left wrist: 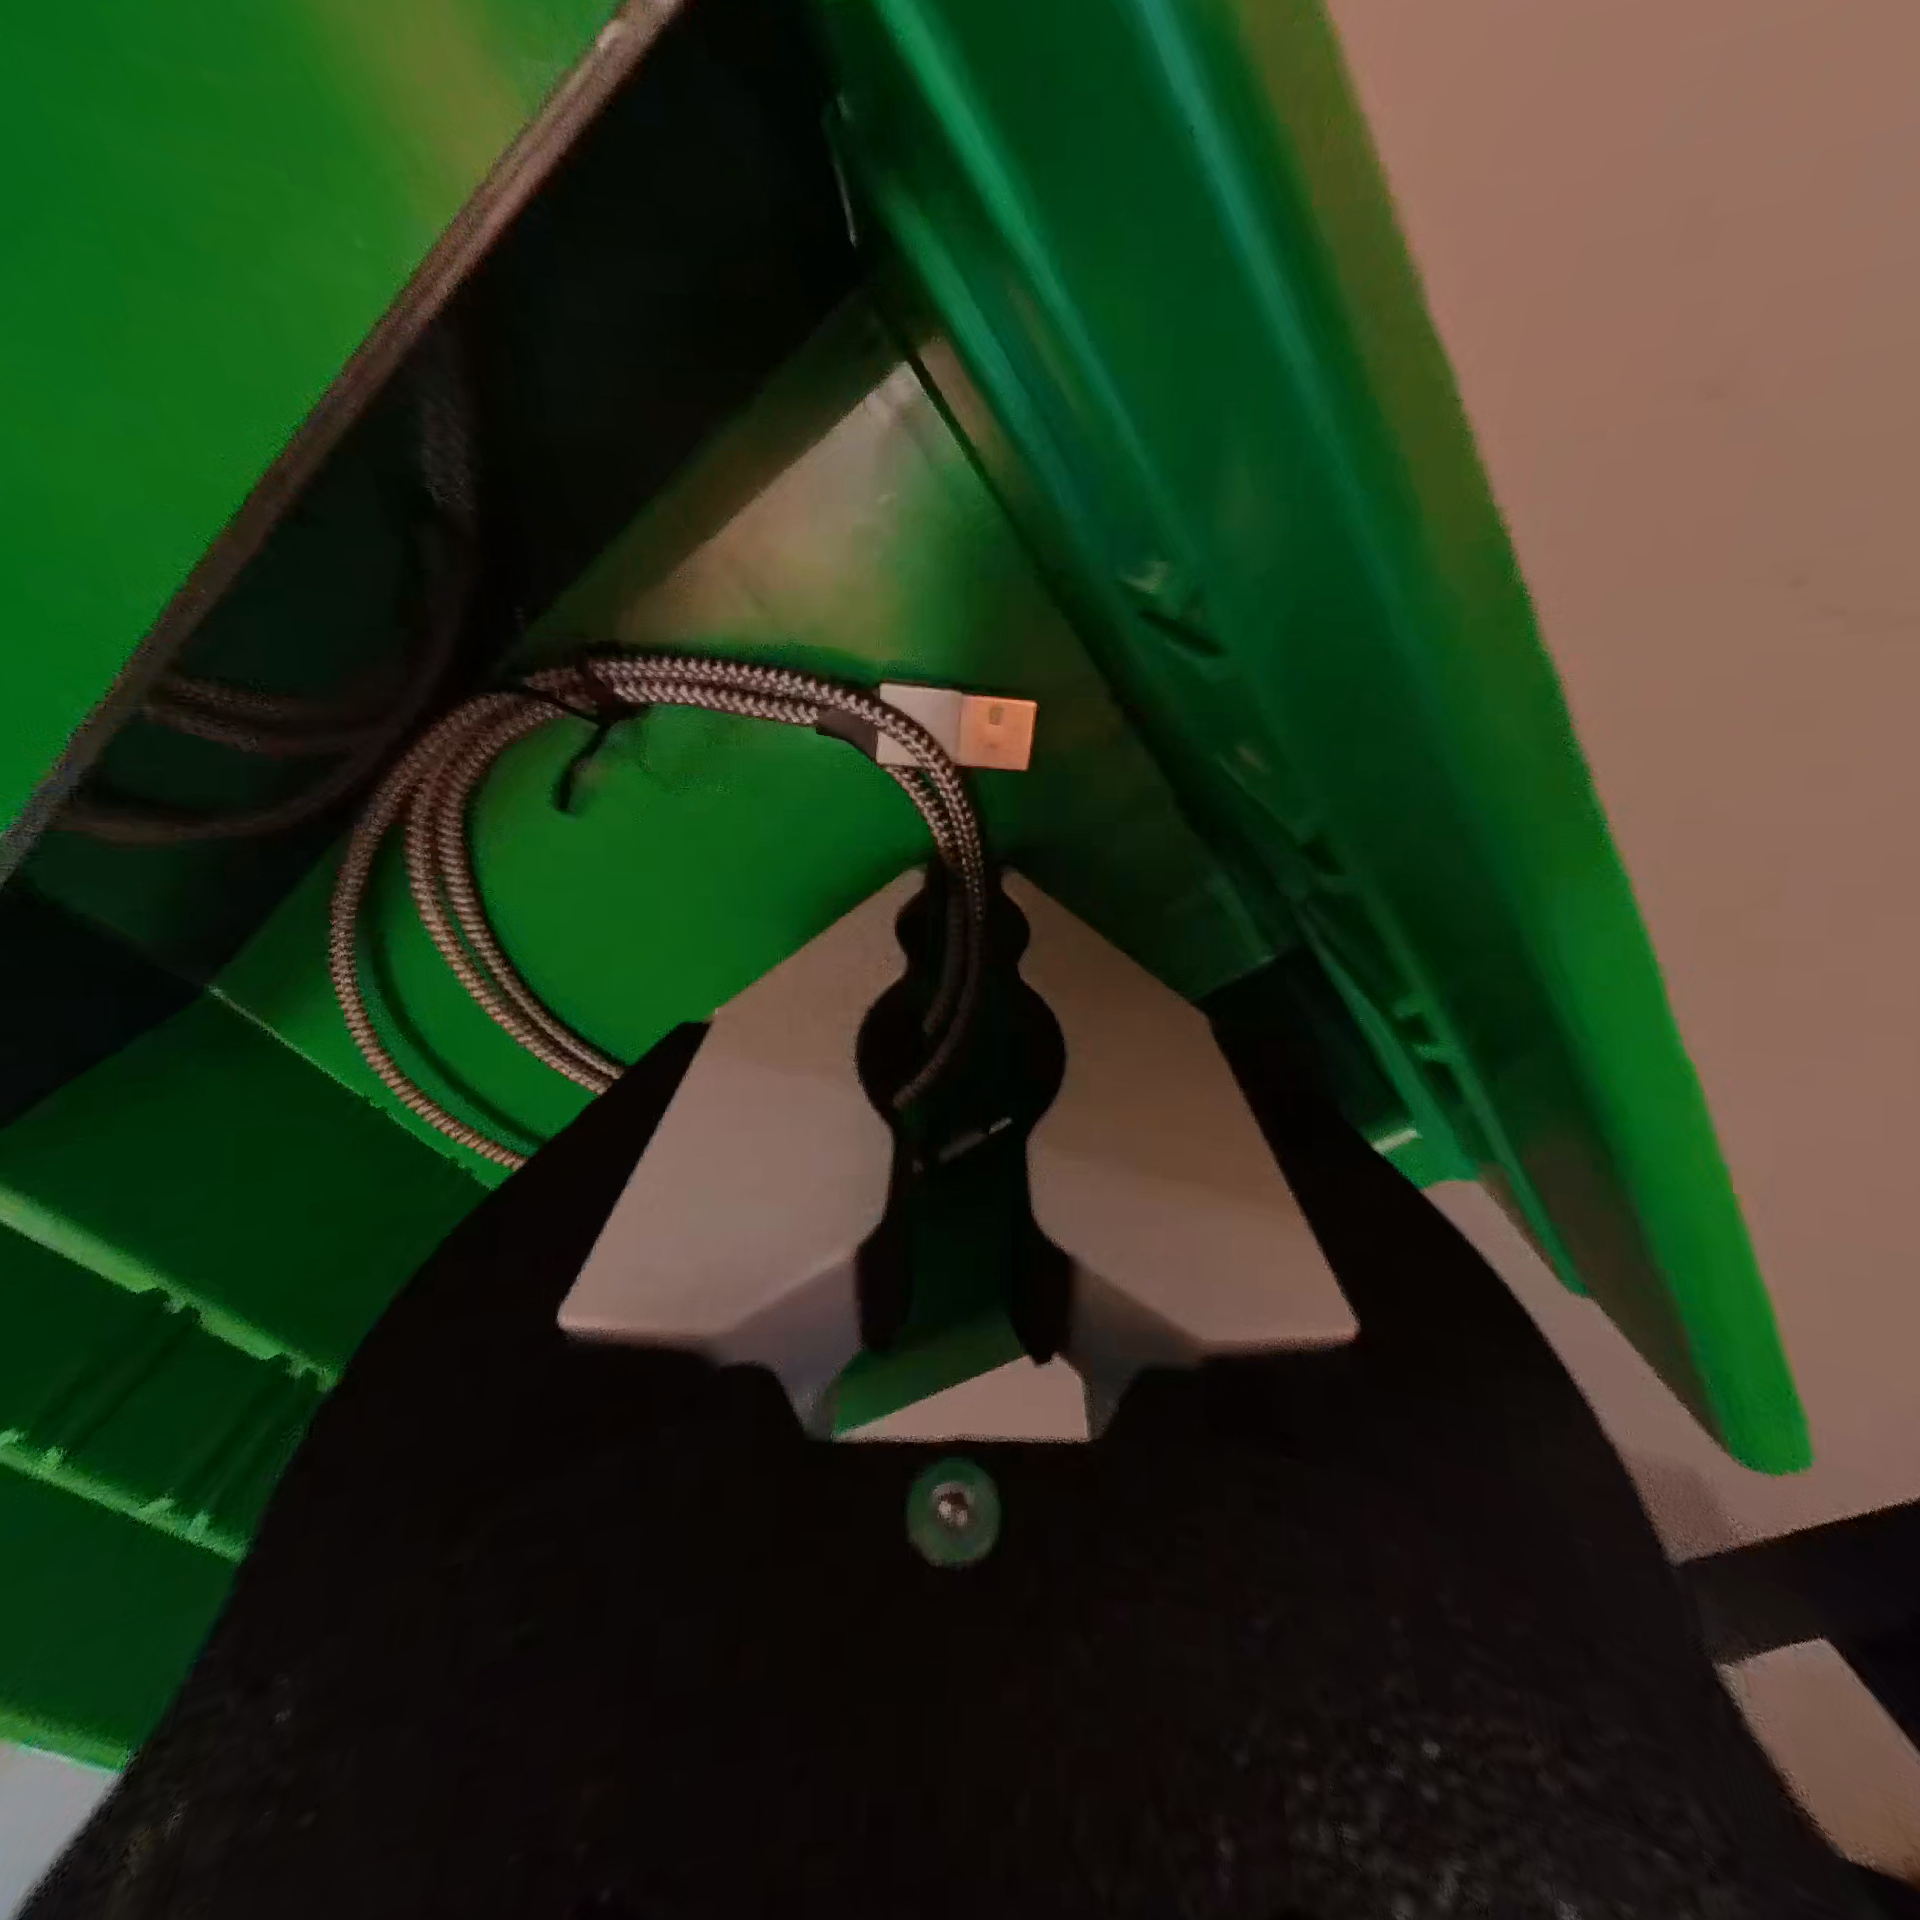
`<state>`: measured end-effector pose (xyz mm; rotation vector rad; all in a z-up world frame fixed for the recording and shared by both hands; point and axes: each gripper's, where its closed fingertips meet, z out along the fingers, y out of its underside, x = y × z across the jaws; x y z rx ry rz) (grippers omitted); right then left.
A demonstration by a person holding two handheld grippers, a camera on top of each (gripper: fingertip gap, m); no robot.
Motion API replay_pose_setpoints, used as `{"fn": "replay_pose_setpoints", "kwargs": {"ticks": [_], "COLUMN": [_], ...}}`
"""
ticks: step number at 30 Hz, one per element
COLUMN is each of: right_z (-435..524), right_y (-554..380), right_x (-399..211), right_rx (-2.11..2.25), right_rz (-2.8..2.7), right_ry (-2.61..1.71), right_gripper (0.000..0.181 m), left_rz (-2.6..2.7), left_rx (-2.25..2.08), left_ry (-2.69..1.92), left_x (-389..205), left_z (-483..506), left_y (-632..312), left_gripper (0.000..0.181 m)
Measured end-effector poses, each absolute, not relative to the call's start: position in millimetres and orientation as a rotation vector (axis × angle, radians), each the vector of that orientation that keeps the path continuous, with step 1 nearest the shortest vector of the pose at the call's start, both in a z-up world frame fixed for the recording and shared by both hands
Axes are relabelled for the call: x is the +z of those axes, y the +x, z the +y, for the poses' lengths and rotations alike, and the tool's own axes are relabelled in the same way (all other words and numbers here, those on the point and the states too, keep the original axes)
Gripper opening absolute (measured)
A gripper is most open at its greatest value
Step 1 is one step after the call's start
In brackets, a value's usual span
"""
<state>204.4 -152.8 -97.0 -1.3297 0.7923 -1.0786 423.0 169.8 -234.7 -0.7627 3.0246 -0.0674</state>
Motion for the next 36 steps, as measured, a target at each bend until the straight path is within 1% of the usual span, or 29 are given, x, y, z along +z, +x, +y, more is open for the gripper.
{"fn": "replay_pose_setpoints", "kwargs": {"ticks": [3,5,12,16,19,24,28,33,36], "right_z": [-153,-153,-152,-155,-158,-160,-168,-184,-193], "right_y": [206,206,208,209,208,205,202,198,196], "right_x": [-100,-101,-104,-103,-99,-93,-88,-79,-75], "right_rx": [-1.076,-1.070,-1.060,-1.067,-1.070,-1.078,-1.095,-1.110,-1.120], "right_rz": [0.798,0.802,0.812,0.821,0.822,0.815,0.822,0.845,0.859], "right_ry": [-1.336,-1.339,-1.341,-1.333,-1.314,-1.292,-1.263,-1.202,-1.168], "right_gripper": [0.022,0.022,0.022,0.022,0.022,0.022,0.022,0.022,0.022], "left_rz": [2.997,2.986,3.052,3.028,3.004,3.002,2.985,2.848,2.749], "left_rx": [0.000,-0.031,-0.498,-0.968,-1.139,-1.214,-1.306,-1.172,-0.989], "left_ry": [-0.649,-0.608,-0.564,-0.481,-0.367,-0.154,0.138,0.439,0.697], "left_x": [-232,-220,-128,-62,-37,-33,-38,-83,-131], "left_z": [184,191,190,174,161,128,87,41,28], "left_y": [424,422,400,377,347,284,217,158,135], "left_gripper": [0.005,0.004,0.003,0.003,0.003,0.003,0.003,0.003,0.003]}}
